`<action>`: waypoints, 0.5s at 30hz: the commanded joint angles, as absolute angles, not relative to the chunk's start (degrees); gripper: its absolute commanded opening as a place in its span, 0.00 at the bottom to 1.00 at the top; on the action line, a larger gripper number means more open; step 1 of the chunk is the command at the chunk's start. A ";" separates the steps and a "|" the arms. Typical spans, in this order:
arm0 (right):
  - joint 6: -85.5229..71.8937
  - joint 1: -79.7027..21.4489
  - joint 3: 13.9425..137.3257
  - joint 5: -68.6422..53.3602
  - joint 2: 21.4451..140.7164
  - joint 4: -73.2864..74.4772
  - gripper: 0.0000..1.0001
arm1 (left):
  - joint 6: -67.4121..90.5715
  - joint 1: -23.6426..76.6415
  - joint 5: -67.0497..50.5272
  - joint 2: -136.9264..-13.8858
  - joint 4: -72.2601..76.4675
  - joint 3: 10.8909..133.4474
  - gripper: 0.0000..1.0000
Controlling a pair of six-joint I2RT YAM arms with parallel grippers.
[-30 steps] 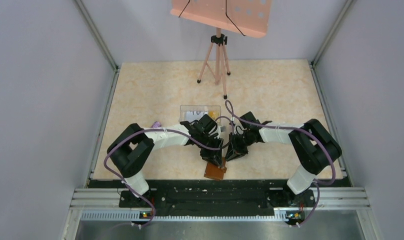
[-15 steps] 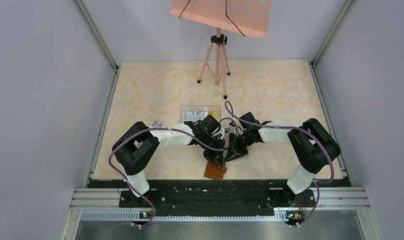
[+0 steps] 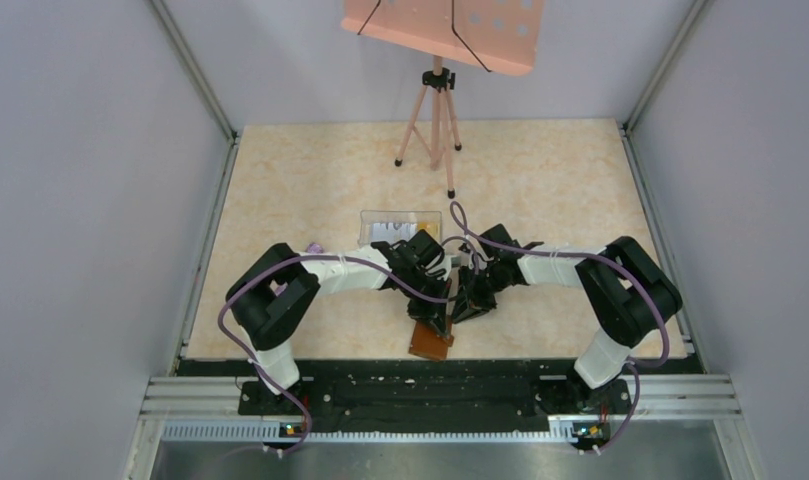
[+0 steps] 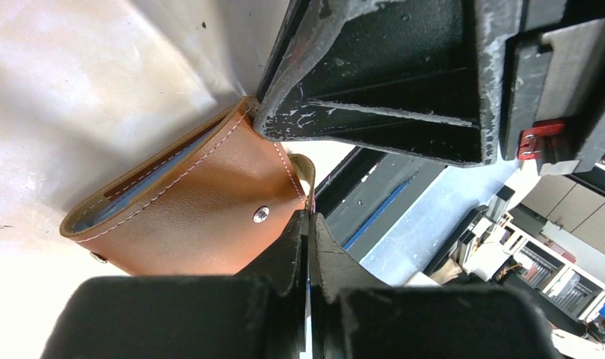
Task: Put the credit cards into the card holder
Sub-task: Close the card holder at the corner of the board.
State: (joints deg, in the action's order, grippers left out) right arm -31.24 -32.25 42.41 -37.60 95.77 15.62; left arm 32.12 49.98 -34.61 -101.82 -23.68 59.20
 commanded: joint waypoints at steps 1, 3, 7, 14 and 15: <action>-30.38 -32.57 41.99 -36.99 96.39 15.11 0.14 | 31.25 50.31 -33.68 -101.52 -23.91 61.15 0.00; -30.32 -32.53 42.06 -36.92 96.39 15.26 0.14 | 31.46 50.36 -32.28 -100.93 -24.42 61.17 0.00; -30.11 -32.60 42.18 -36.90 96.39 15.50 0.14 | 32.40 50.27 -28.43 -99.20 -25.82 60.97 0.00; -30.13 -32.54 42.14 -37.18 96.59 15.59 0.14 | 35.77 50.19 -22.80 -96.73 -25.51 59.54 0.00; -30.12 -32.64 42.10 -37.18 96.59 15.64 0.14 | 36.12 50.19 -22.36 -96.37 -25.14 59.32 0.00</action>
State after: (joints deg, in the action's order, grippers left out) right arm -31.11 -32.25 42.41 -37.63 95.79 15.64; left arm 34.17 50.09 -26.85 -100.38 -25.98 59.27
